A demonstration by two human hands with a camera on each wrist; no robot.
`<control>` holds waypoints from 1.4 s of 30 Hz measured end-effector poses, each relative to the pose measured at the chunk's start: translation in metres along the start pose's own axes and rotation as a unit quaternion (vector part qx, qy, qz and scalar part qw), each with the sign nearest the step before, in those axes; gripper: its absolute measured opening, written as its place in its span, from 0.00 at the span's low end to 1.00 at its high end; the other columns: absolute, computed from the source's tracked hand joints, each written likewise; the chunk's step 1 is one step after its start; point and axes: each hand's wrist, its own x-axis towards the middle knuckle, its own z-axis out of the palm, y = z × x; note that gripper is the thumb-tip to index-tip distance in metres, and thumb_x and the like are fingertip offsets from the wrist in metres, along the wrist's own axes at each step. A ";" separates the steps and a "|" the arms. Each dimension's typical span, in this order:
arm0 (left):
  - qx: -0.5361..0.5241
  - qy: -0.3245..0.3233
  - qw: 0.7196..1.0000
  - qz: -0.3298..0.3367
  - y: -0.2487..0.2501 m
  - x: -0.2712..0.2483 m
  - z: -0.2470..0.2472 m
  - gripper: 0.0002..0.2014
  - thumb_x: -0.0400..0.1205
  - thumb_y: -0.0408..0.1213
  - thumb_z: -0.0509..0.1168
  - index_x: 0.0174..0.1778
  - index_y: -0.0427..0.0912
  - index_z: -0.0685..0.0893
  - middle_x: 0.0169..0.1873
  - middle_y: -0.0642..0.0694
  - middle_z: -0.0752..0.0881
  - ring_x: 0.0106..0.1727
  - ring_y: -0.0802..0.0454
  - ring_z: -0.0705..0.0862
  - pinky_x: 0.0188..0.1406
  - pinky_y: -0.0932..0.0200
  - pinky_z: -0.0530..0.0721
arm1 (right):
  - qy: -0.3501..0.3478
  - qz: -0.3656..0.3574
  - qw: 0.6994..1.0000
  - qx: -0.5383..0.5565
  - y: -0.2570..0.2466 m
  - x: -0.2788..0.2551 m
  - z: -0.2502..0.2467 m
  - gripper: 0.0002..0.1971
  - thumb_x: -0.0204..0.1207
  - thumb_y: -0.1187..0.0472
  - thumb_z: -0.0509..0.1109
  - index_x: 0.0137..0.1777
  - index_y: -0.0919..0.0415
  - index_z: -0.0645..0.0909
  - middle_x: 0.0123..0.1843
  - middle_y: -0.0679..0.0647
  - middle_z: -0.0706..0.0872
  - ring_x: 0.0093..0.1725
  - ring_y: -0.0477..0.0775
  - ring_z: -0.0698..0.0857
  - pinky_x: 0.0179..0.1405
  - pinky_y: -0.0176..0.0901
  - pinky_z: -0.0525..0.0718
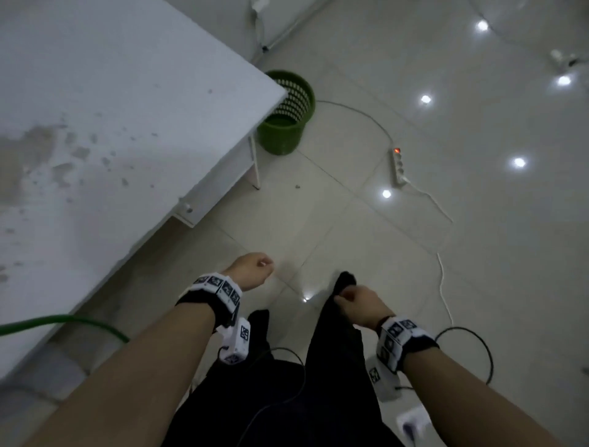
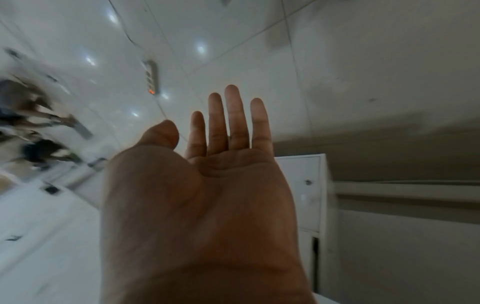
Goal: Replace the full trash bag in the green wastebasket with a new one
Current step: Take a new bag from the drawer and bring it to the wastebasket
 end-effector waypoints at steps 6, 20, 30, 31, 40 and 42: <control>-0.185 0.199 0.958 -0.089 -0.009 0.011 -0.026 0.10 0.84 0.43 0.62 0.59 0.49 0.84 0.52 0.45 0.89 0.51 0.47 0.89 0.39 0.63 0.81 | -0.001 -0.169 0.985 -0.027 -0.131 0.113 -0.117 0.11 0.82 0.48 0.67 0.45 0.53 0.85 0.43 0.53 0.92 0.42 0.57 0.89 0.48 0.50 0.87; 0.036 0.738 0.674 -0.003 -0.046 0.007 -0.098 0.15 0.85 0.48 0.59 0.62 0.49 0.86 0.59 0.45 0.87 0.63 0.45 0.81 0.64 0.59 0.74 | -0.061 -0.392 0.912 0.103 -0.325 0.275 -0.014 0.13 0.84 0.54 0.62 0.56 0.63 0.82 0.50 0.59 0.90 0.32 0.58 0.89 0.30 0.48 0.89; 0.096 0.738 0.668 -0.024 -0.076 0.030 -0.094 0.18 0.87 0.56 0.49 0.58 0.56 0.82 0.53 0.49 0.83 0.57 0.51 0.80 0.65 0.49 0.77 | -0.014 -0.493 0.839 0.231 -0.327 0.301 0.008 0.20 0.87 0.49 0.58 0.35 0.58 0.78 0.26 0.58 0.85 0.21 0.55 0.81 0.22 0.42 0.76; 0.069 0.737 0.672 -0.003 -0.077 0.027 -0.091 0.17 0.87 0.55 0.50 0.58 0.56 0.82 0.54 0.52 0.82 0.57 0.55 0.78 0.62 0.56 0.75 | -0.009 -0.501 0.833 0.235 -0.318 0.299 0.008 0.21 0.86 0.50 0.59 0.33 0.58 0.77 0.25 0.57 0.84 0.21 0.55 0.81 0.23 0.43 0.76; 0.092 0.689 0.718 0.028 -0.067 0.007 -0.081 0.17 0.81 0.54 0.66 0.65 0.56 0.83 0.65 0.52 0.84 0.69 0.55 0.80 0.71 0.49 0.77 | -0.032 -0.539 0.812 0.222 -0.198 0.289 -0.004 0.22 0.87 0.51 0.62 0.33 0.62 0.78 0.22 0.56 0.82 0.21 0.54 0.79 0.23 0.45 0.77; 0.171 0.648 0.741 0.044 -0.050 0.004 -0.076 0.22 0.78 0.58 0.66 0.67 0.55 0.82 0.66 0.53 0.84 0.69 0.54 0.79 0.71 0.45 0.77 | -0.049 -0.552 0.803 0.218 -0.173 0.291 -0.005 0.25 0.88 0.51 0.62 0.33 0.68 0.77 0.21 0.57 0.80 0.20 0.56 0.78 0.23 0.44 0.76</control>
